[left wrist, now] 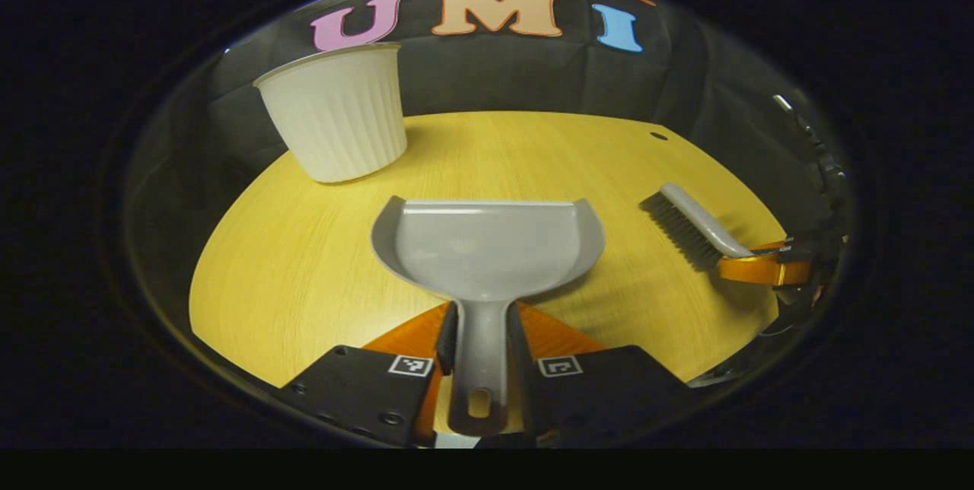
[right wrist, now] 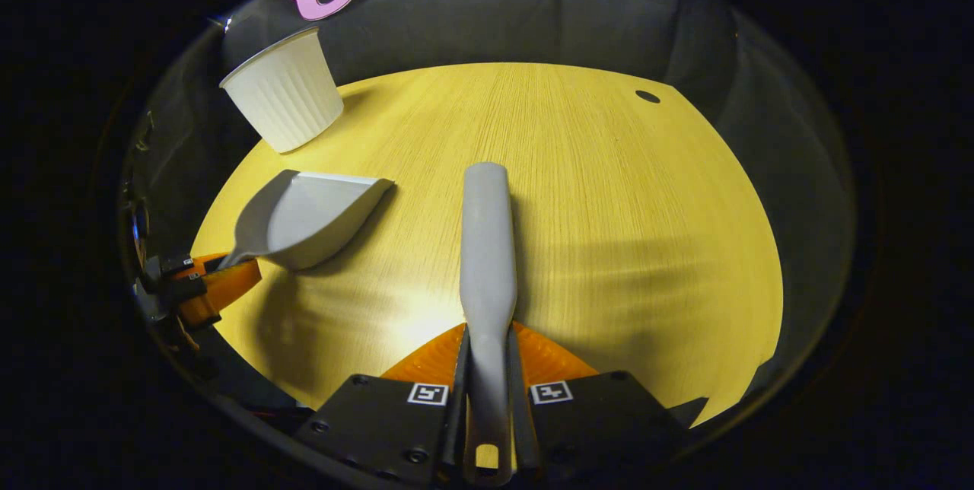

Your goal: Pick up the small broom and dustpan from the desktop, sweep the trash into the dustpan with the broom, and then empty the trash into the garbage bin.

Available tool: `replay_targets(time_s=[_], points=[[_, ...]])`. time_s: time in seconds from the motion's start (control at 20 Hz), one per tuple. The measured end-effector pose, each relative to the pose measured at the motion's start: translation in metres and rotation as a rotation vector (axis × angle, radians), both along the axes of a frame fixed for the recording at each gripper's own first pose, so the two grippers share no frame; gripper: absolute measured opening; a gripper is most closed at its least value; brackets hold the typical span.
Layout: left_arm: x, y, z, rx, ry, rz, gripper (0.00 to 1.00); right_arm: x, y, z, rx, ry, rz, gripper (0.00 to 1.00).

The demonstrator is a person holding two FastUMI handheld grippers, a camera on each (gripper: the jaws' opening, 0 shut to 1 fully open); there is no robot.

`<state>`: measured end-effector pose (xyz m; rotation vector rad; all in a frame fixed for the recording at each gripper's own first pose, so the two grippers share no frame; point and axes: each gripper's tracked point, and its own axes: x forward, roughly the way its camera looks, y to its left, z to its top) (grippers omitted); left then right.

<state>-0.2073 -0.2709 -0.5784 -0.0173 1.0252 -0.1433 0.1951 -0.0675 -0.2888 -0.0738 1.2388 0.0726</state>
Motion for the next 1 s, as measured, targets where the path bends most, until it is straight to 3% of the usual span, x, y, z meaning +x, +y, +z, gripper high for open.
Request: replay_targets(time_s=[0.05,0.15,0.2,0.25,0.3,0.45,0.6,0.65,0.7,0.8,1.0], points=[[0.001,-0.002,0.004,-0.004,-0.025,-0.006,0.58,0.000,0.006,0.003,0.005,-0.014,0.007,0.43],[0.007,-0.001,0.023,0.014,-0.086,-0.005,0.84,0.003,0.010,0.020,0.027,-0.058,0.017,0.59],[0.009,-0.004,0.034,0.020,-0.123,0.001,0.88,0.006,0.012,0.030,0.040,-0.091,0.023,0.67],[0.008,-0.007,0.046,0.027,-0.162,0.013,0.96,0.010,0.015,0.044,0.060,-0.139,0.029,0.90],[0.009,-0.009,0.061,0.035,-0.207,0.028,0.97,0.015,0.015,0.062,0.077,-0.194,0.036,0.95],[0.014,-0.014,0.122,0.063,-0.371,0.090,1.00,0.031,0.019,0.123,0.141,-0.426,0.088,0.94],[0.031,-0.027,0.188,0.064,-0.550,0.111,0.96,0.038,0.022,0.187,0.174,-0.644,0.148,0.93],[0.027,-0.033,0.194,0.049,-0.574,0.092,0.95,0.037,0.024,0.206,0.176,-0.689,0.162,0.93],[0.028,-0.042,0.203,0.032,-0.604,0.074,1.00,0.037,0.023,0.222,0.172,-0.733,0.167,0.93],[0.036,-0.056,0.226,0.001,-0.676,0.030,0.95,0.032,0.018,0.255,0.165,-0.806,0.162,0.93],[0.047,-0.065,0.256,-0.057,-0.759,-0.036,0.93,0.017,0.008,0.314,0.150,-0.916,0.075,0.93]])
